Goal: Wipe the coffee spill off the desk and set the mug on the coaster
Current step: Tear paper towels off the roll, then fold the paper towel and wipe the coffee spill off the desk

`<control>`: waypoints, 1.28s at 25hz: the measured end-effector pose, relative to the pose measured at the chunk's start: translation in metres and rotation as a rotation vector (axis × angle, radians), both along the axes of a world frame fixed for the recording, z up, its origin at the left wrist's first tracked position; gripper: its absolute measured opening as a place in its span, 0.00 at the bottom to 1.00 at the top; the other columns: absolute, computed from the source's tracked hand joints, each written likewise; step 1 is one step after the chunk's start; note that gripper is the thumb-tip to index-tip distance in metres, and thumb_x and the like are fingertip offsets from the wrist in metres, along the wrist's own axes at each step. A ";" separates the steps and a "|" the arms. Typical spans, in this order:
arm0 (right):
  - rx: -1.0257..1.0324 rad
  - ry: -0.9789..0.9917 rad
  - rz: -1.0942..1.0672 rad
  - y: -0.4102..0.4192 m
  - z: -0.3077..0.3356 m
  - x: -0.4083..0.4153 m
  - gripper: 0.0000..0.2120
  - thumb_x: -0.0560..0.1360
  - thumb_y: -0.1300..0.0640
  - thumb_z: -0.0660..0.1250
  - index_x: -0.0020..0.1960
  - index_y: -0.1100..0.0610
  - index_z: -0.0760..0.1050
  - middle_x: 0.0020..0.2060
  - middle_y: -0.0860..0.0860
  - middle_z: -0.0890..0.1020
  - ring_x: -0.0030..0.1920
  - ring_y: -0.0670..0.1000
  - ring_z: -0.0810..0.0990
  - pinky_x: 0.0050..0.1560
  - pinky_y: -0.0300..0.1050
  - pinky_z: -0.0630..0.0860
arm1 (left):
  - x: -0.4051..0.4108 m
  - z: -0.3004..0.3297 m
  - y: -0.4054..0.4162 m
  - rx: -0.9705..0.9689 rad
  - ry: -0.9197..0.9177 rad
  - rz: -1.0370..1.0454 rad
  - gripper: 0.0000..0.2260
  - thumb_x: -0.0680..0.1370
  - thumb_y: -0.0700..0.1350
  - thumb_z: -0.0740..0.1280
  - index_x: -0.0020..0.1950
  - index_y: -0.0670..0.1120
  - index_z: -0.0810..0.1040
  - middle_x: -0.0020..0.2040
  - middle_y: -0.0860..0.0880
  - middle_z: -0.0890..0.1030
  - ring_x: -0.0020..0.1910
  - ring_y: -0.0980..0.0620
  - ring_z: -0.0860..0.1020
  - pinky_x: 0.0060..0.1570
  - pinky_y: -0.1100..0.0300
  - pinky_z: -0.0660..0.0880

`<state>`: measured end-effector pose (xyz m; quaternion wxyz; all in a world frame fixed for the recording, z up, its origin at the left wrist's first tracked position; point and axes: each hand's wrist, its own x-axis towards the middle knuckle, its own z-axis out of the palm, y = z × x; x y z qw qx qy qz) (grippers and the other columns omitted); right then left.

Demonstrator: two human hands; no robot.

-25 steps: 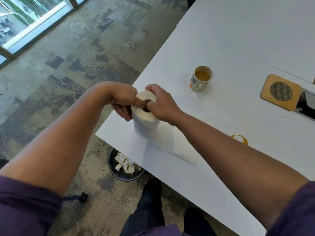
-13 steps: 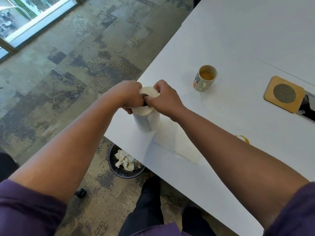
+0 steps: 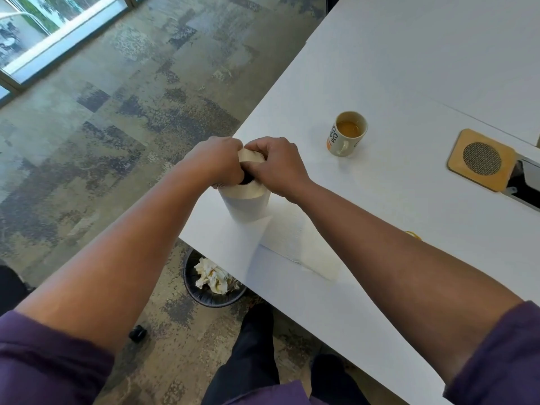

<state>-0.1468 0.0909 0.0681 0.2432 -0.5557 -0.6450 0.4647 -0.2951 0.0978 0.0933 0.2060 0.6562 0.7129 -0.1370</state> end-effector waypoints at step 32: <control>-0.314 -0.290 -0.290 -0.102 -0.113 0.155 0.31 0.74 0.56 0.72 0.75 0.56 0.67 0.74 0.54 0.69 0.71 0.56 0.71 0.70 0.51 0.70 | 0.126 -0.116 -0.091 0.110 -0.482 -0.049 0.21 0.79 0.48 0.70 0.70 0.44 0.75 0.71 0.46 0.73 0.68 0.43 0.73 0.61 0.53 0.73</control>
